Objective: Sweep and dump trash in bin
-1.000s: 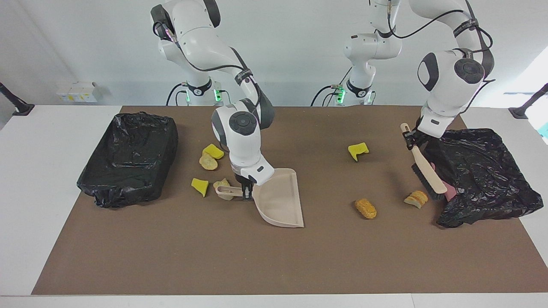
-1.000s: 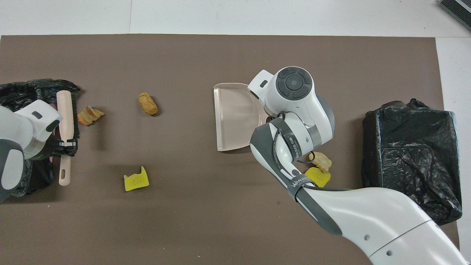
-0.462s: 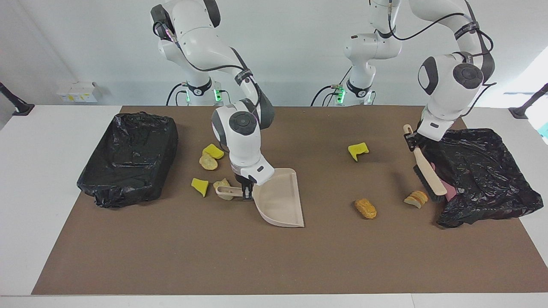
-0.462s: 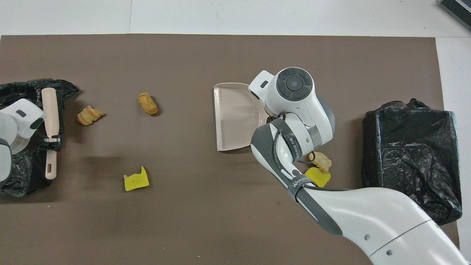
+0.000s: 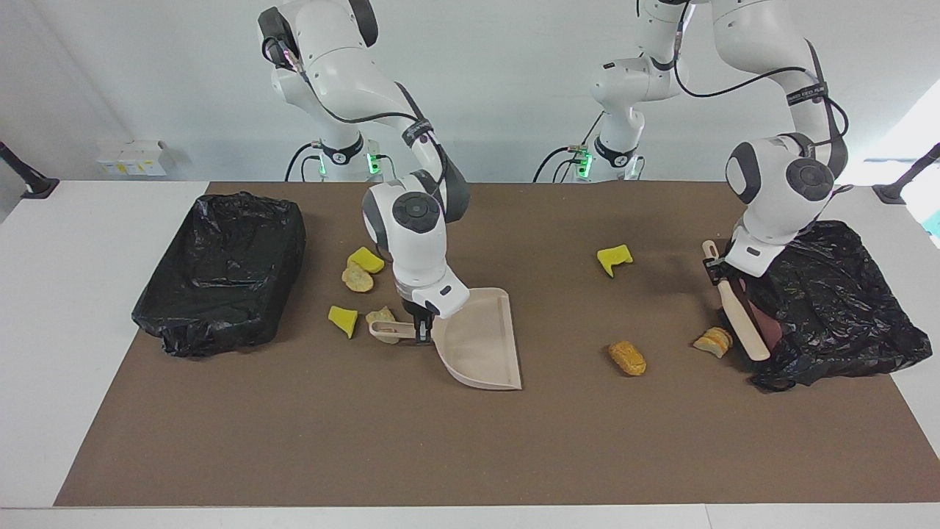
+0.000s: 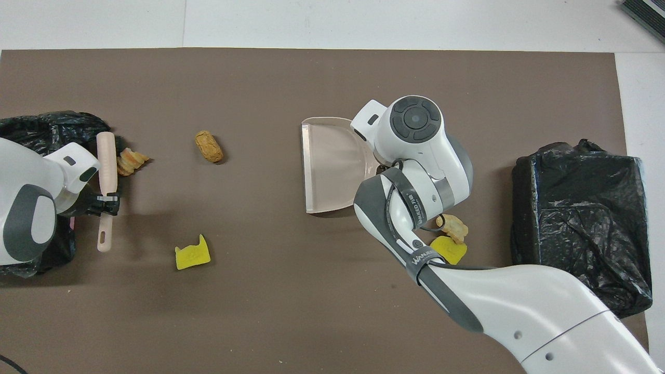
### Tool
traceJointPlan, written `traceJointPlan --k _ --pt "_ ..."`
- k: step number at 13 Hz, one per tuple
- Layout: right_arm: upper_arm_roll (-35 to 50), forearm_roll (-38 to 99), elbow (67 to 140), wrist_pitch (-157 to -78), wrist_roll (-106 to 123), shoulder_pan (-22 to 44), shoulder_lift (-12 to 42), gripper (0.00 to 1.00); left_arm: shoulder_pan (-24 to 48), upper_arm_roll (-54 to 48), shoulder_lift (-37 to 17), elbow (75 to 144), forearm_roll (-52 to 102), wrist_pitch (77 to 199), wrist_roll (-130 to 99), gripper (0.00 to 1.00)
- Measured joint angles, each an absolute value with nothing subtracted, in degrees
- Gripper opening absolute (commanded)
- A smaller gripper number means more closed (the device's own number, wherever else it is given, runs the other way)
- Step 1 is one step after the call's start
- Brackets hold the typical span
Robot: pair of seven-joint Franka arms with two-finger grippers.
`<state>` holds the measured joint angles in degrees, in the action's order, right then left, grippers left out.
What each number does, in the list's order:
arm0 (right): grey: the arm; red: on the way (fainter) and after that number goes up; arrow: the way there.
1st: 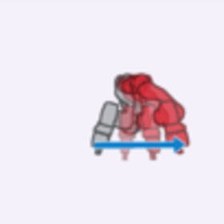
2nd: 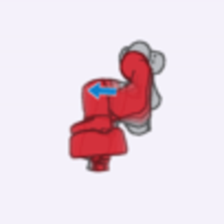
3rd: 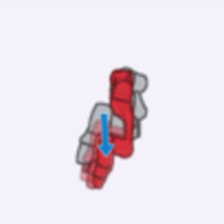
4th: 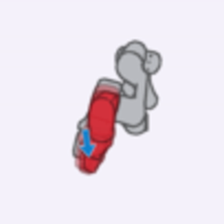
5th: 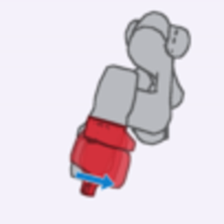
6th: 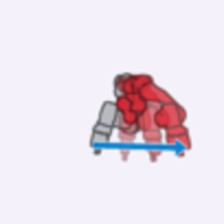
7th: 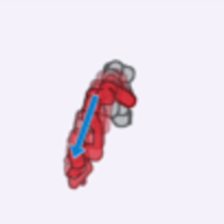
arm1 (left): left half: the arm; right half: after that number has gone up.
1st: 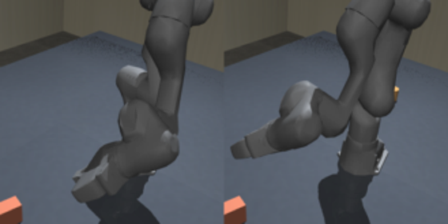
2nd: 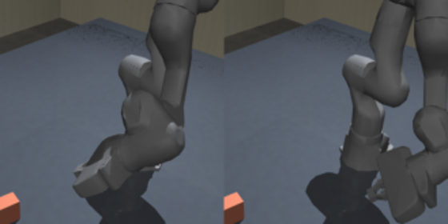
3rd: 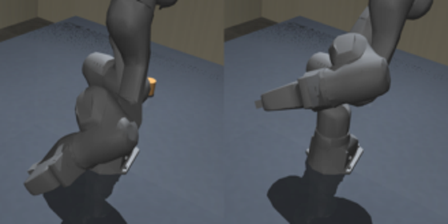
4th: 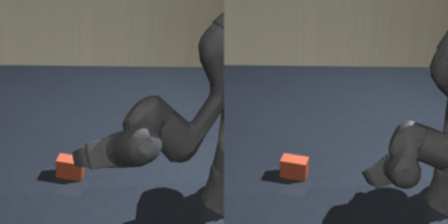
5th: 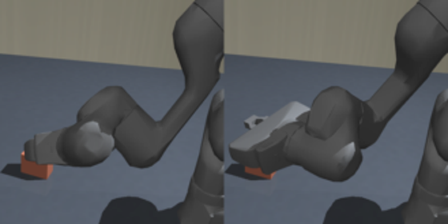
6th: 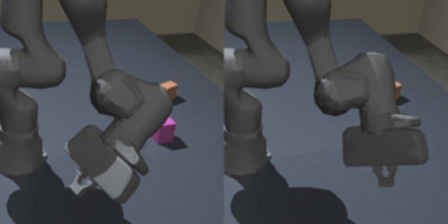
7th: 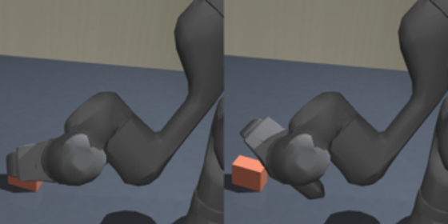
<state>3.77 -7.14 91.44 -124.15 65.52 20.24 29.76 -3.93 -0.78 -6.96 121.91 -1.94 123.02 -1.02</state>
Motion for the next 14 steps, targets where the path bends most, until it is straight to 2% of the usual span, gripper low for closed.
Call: traceJointPlan --k 4,9,14 --pt "3.79 -8.90 91.77 -124.00 65.48 20.42 29.78 0.00 2.05 -0.88 -6.87 121.82 7.39 123.19 -0.66 0.00" --pt "4.20 -15.96 91.95 -119.54 65.44 22.00 29.36 0.00 11.44 -1.03 -8.13 121.91 13.10 126.38 -1.86 0.00" --pt "4.14 -17.66 92.04 -117.61 65.44 22.12 29.15 0.00 13.71 -1.05 -8.57 121.82 13.97 126.92 -1.86 0.00"
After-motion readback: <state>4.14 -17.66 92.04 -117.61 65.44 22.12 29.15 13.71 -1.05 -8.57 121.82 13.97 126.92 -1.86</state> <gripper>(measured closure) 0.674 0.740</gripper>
